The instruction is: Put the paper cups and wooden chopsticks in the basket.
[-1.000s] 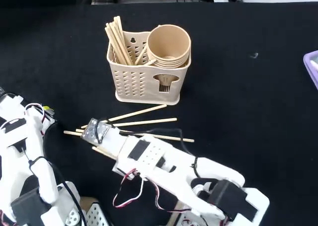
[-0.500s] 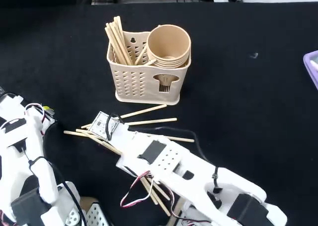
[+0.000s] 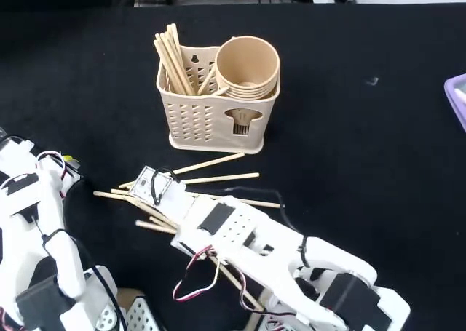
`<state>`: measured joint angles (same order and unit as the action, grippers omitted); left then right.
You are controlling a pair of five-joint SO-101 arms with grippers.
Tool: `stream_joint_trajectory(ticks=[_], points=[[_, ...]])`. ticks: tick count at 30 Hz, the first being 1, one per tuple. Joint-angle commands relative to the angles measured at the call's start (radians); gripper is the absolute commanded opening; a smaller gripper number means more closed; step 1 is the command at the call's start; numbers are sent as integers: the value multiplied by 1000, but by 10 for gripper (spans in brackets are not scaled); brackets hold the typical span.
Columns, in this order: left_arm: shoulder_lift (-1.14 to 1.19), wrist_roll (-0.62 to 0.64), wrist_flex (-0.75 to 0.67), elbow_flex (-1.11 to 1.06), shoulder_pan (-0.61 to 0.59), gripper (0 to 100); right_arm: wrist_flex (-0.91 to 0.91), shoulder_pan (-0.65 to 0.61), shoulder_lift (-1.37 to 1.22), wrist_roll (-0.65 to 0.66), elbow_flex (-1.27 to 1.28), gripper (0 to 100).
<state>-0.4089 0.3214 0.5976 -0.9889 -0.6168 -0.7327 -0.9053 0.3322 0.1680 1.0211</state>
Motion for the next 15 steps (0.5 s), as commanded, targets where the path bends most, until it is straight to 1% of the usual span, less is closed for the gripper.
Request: stream_joint_trajectory(ticks=[1, 4, 8, 12, 15], points=[[-35, 5, -18, 10, -7, 238, 0, 25, -1, 0, -54, 10], [-35, 5, -18, 10, -7, 238, -12, 25, 38, 14, -53, 10], [-35, 5, -17, 8, -7, 238, -110, 25, 165, 63, -48, 10], [-35, 5, -17, 8, -7, 238, -161, 28, 298, 71, -19, 10], [-35, 5, -17, 8, -7, 238, -160, 74, 371, 120, 16, 10]])
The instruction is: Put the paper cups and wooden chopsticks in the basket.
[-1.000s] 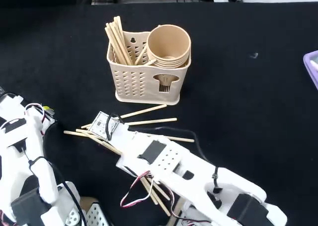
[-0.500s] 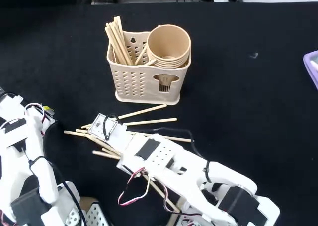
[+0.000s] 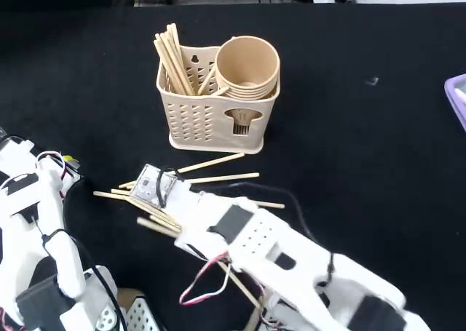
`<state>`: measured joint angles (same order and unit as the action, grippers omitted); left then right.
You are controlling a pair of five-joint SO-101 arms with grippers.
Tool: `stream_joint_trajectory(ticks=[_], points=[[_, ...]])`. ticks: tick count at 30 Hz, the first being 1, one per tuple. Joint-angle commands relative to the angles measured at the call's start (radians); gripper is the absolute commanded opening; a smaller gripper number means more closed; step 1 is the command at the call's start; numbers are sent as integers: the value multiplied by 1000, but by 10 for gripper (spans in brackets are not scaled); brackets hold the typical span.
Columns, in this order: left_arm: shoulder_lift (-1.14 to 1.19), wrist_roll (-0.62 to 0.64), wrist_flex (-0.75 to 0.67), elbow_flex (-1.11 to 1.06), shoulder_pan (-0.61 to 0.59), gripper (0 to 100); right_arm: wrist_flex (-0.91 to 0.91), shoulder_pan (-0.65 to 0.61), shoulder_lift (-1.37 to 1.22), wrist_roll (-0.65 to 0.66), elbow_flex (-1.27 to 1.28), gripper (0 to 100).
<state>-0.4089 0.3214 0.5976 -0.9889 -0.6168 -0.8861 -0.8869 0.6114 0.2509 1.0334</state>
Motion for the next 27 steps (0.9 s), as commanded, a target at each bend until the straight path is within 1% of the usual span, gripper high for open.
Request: stream_joint_trajectory(ticks=[1, 5, 11, 14, 17, 19, 24, 27], points=[[-35, 5, -17, 8, -7, 238, -6, 77, 110, 44, 10, 10], [-35, 5, -17, 8, -7, 238, 0, 117, 127, 69, 25, 10], [-35, 5, -17, 8, -7, 238, 121, 115, 125, 69, 122, 11], [-35, 5, -17, 8, -7, 238, 132, 115, 125, 66, 154, 13], [-35, 5, -17, 8, -7, 238, 124, 115, 114, 63, 168, 71], [-35, 5, -17, 8, -7, 238, 129, 115, 79, 63, 166, 109], [-35, 5, -18, 8, -7, 238, 129, 114, -61, 61, 105, 106], [-35, 5, -18, 8, -7, 238, 124, 114, -119, 9, 51, 109]])
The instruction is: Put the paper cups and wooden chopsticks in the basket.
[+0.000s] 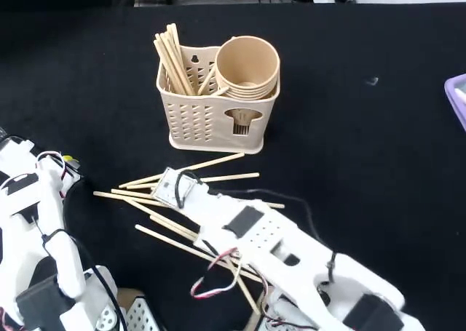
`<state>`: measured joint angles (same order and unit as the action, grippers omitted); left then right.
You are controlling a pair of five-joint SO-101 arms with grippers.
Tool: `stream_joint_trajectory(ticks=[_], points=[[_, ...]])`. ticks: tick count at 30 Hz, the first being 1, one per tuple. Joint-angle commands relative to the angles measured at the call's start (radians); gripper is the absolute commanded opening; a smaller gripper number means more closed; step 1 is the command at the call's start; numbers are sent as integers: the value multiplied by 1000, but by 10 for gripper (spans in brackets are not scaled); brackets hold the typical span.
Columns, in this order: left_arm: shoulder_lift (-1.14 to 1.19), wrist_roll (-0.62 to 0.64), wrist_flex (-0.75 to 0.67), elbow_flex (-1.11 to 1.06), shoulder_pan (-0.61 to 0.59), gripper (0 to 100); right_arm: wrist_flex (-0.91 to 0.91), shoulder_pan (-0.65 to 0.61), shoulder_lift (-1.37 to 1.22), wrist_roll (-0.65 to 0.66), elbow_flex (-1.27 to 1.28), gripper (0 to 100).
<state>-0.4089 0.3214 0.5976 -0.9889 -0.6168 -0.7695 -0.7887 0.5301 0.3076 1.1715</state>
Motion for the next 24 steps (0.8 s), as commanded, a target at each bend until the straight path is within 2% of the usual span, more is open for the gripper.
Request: stream_joint_trajectory(ticks=[1, 9, 13, 15, 19, 24], points=[[-35, 5, -18, 8, -7, 238, -2, 15, -45, -61, -104, 109], [-35, 5, -18, 8, -8, 238, -133, 3, 54, -80, -182, 109], [-35, 5, -18, 10, -4, 238, -95, -137, 71, -80, -122, 109], [-35, 5, -18, 10, -2, 238, -46, -183, 41, -80, -101, 109], [-35, 5, -18, 10, -2, 238, 18, -161, -88, -80, -140, 109], [-35, 5, -20, 10, -2, 238, 15, -160, -254, -80, -248, 109]])
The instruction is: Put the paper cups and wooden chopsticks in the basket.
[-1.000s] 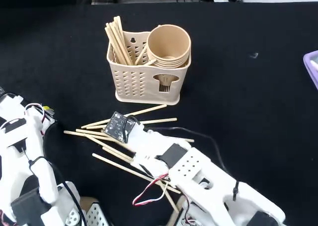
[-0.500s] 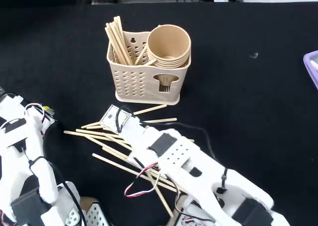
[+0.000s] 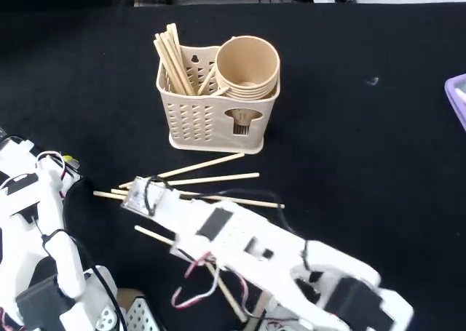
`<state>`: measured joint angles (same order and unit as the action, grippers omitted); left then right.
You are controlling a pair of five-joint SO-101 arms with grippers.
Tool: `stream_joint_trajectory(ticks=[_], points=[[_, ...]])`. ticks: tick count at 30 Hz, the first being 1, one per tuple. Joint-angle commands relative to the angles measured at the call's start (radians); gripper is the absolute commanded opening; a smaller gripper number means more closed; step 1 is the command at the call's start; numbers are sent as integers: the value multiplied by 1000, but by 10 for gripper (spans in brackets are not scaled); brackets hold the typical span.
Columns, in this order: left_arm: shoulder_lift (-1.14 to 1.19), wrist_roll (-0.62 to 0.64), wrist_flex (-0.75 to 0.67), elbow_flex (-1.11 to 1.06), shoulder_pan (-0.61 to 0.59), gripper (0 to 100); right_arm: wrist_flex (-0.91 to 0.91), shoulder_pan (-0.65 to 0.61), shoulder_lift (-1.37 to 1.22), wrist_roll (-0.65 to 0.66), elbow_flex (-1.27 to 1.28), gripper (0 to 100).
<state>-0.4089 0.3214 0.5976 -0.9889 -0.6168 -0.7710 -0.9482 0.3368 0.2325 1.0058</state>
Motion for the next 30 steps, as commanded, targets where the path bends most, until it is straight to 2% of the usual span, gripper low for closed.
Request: stream_joint_trajectory(ticks=[1, 10, 13, 18, 25, 30], points=[[-35, 5, -20, 10, -2, 238, 17, 0, -84, -5, -91, 109], [-35, 5, -20, 10, -2, 238, 25, 3, -124, 3, -105, 101], [-35, 5, -20, 10, -5, 238, 25, 28, -124, 5, -119, 12], [-35, 5, -20, 10, -7, 238, 17, 92, -124, 5, -136, 10], [-35, 5, -20, 10, -7, 238, 17, 89, -124, 8, -136, 11], [-35, 5, -20, 10, -7, 238, -3, 86, -124, 72, -133, 11]])
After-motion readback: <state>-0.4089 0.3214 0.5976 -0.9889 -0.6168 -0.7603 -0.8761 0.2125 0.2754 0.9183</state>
